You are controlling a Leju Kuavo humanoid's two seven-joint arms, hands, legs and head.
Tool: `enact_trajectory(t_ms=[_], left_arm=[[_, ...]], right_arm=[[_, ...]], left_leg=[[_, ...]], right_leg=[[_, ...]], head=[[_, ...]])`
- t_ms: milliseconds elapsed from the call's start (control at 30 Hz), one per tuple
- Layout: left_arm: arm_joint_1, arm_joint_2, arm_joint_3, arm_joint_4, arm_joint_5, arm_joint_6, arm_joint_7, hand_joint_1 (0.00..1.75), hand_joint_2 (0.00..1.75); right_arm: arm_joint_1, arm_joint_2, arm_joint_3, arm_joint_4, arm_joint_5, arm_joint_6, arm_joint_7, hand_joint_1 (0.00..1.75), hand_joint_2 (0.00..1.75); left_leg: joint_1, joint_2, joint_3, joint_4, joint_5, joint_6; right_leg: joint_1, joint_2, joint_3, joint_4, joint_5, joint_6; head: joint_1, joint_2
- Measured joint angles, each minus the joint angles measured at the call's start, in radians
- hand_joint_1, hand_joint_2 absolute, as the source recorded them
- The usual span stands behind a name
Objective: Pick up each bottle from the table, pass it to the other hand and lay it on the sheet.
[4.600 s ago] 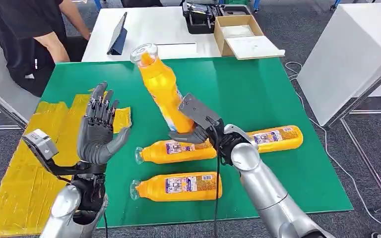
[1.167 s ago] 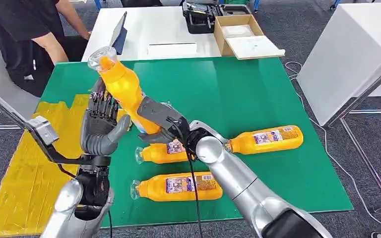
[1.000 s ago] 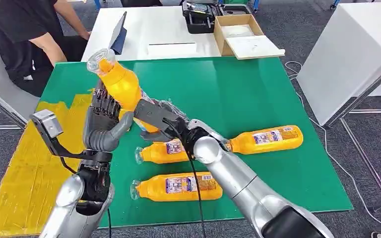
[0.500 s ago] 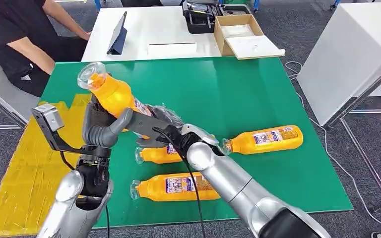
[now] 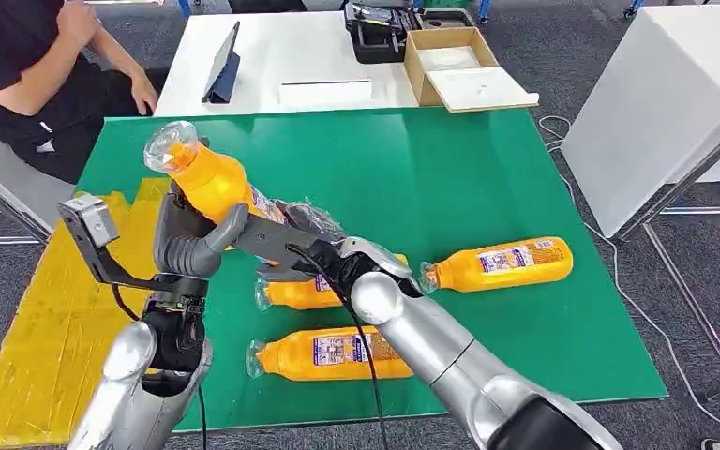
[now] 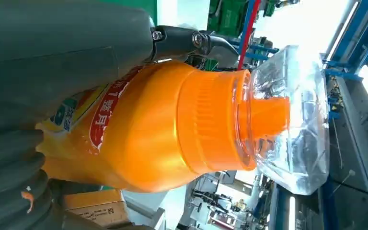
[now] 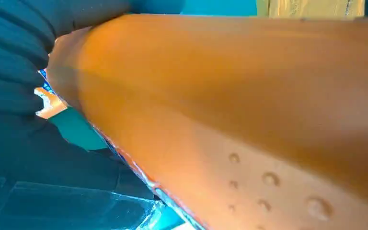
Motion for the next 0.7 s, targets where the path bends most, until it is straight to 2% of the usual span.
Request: enact_trajectory(t_ms=[200,233,267,467,700], left_arm=[[-0.006,0.018,0.002,0.0,-0.019,-0.059,0.032,0.0,1.75],[-0.007,0.02,0.002,0.0,-0.019,-0.061,0.033,1.05,1.75],[-0.007,0.021,0.003,0.0,-0.019,-0.065,0.036,1.73,1.75],[-0.016,0.028,0.021,0.004,-0.031,-0.165,0.069,1.75,1.75],[-0.016,0.028,0.033,0.006,-0.032,-0.186,0.073,1.75,1.75]], right_arm=[[0.001,0.0,0.0,0.002,0.005,0.0,-0.008,1.75,1.75],[0.001,0.0,0.0,0.002,0.005,0.0,-0.008,1.75,1.75],[0.001,0.0,0.0,0.002,0.005,0.0,-0.008,1.75,1.75],[0.002,-0.001,0.0,0.002,0.006,0.0,-0.009,1.75,1.75],[0.007,0.0,0.001,0.002,0.008,0.0,-0.01,1.75,1.75]], left_leg=[[0.0,0.0,0.0,0.0,0.0,0.0],[0.0,0.0,0.0,0.0,0.0,0.0],[0.0,0.0,0.0,0.0,0.0,0.0],[0.0,0.0,0.0,0.0,0.0,0.0],[0.0,0.0,0.0,0.0,0.0,0.0]], right_leg=[[0.0,0.0,0.0,0.0,0.0,0.0],[0.0,0.0,0.0,0.0,0.0,0.0],[0.0,0.0,0.0,0.0,0.0,0.0],[0.0,0.0,0.0,0.0,0.0,0.0],[0.0,0.0,0.0,0.0,0.0,0.0]], head=[[0.0,0.0],[0.0,0.0],[0.0,0.0],[0.0,0.0],[0.0,0.0]])
